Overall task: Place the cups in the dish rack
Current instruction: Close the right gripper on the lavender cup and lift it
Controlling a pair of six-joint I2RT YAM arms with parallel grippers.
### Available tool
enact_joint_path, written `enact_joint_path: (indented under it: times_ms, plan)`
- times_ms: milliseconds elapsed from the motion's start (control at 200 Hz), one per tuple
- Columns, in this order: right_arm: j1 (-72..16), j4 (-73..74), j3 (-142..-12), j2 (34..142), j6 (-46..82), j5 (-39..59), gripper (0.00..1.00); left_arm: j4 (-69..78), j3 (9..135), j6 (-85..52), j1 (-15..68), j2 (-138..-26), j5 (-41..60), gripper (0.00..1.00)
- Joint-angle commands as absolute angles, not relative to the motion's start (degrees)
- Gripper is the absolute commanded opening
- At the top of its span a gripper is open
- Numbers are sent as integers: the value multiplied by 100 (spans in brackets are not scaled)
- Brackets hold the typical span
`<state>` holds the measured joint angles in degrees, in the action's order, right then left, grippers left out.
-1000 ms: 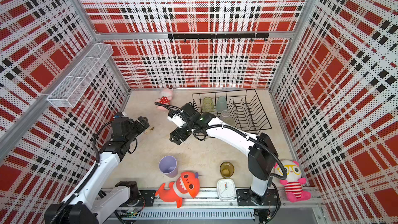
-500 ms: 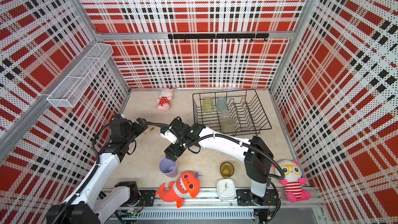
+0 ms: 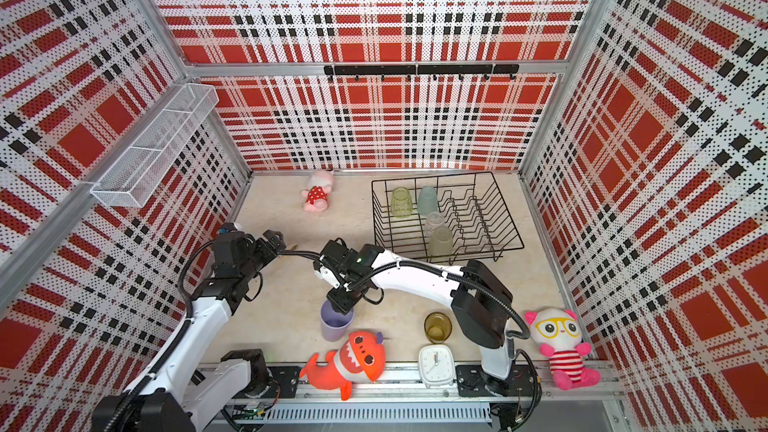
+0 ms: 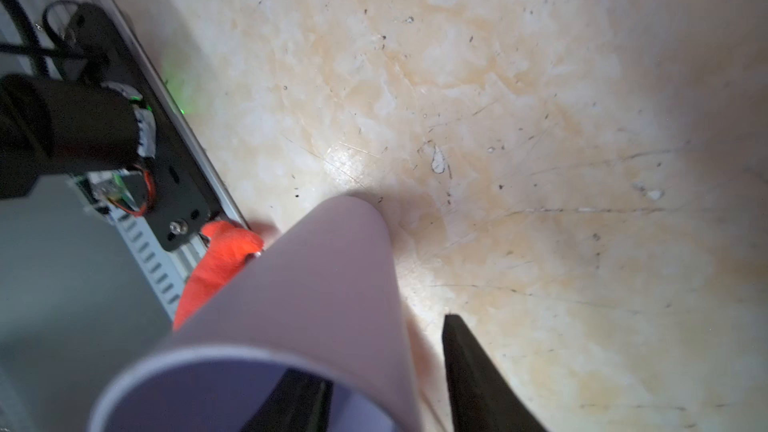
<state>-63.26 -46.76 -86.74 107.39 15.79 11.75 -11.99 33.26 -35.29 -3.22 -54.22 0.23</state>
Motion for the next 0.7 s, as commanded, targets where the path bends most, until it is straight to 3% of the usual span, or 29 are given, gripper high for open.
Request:
enact_joint_path:
  times_ms: [0,80,246,351,697]
  plan:
    - [-6355,-4671,-8858,10747,1617,1127,36,-1090,3274,-3375,-386,-5319,180,98]
    - [-6355,-4671,-8894,10691,1633,1016,23,-1090,3295,-3343,-388,-5311,200,98]
    - [-6349,-4576,-8836,10480,1643,702,13,-1052,3339,-3258,-389,-5297,407,98]
    - [-6346,-4492,-8846,10323,1635,562,1,-979,3314,-3303,-387,-5294,374,99]
    - [-6055,-4315,-8731,9712,1670,17,0,-579,3499,-3338,-249,-5291,1048,99]
